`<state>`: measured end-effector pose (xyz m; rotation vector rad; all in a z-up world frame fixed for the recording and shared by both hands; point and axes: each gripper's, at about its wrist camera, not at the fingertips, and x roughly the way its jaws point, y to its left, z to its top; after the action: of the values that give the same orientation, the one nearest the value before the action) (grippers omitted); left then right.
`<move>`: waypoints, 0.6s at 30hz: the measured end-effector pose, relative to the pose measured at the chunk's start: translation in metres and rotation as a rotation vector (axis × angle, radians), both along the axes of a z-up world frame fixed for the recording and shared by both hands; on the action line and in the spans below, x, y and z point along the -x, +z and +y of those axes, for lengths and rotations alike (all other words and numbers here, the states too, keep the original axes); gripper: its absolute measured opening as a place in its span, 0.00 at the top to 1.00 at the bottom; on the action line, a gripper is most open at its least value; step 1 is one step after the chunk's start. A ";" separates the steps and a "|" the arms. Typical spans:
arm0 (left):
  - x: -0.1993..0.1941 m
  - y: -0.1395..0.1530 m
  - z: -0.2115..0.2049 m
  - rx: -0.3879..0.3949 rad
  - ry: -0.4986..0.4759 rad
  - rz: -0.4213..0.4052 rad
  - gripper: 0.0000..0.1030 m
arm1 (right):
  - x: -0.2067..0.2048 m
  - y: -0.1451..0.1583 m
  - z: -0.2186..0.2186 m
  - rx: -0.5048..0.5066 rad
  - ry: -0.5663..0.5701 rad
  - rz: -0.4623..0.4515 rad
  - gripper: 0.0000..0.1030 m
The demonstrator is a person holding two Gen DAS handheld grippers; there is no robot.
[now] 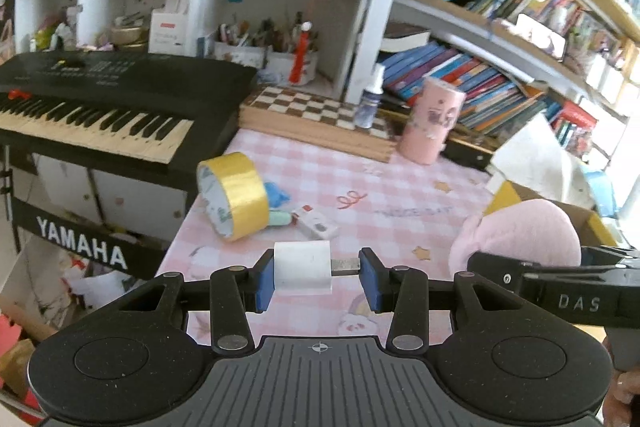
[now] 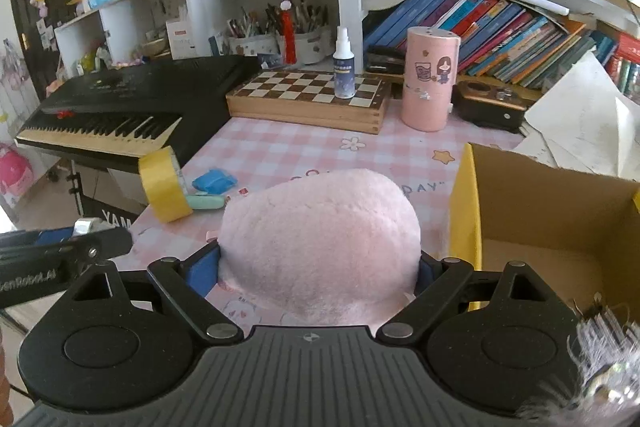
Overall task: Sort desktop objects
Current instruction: 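Carry the plug and the pig plush over the yellow box with both tools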
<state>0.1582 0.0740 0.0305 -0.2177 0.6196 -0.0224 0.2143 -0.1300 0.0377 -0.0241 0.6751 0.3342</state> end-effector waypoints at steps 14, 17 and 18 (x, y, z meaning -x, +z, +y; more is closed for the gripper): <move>0.071 0.002 0.007 0.016 -0.089 0.009 0.60 | 0.082 -0.001 0.002 -0.033 -0.116 0.020 0.14; 0.086 0.002 0.006 0.014 -0.126 0.012 0.60 | 0.104 -0.003 0.001 -0.042 -0.159 0.029 0.14; 0.089 0.002 0.005 0.015 -0.138 0.011 0.60 | 0.111 -0.005 0.000 -0.046 -0.174 0.034 0.14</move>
<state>0.0688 0.0790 0.0326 -0.1894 0.6446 -0.1585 0.1037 -0.1301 0.0332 0.0835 0.6983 0.1829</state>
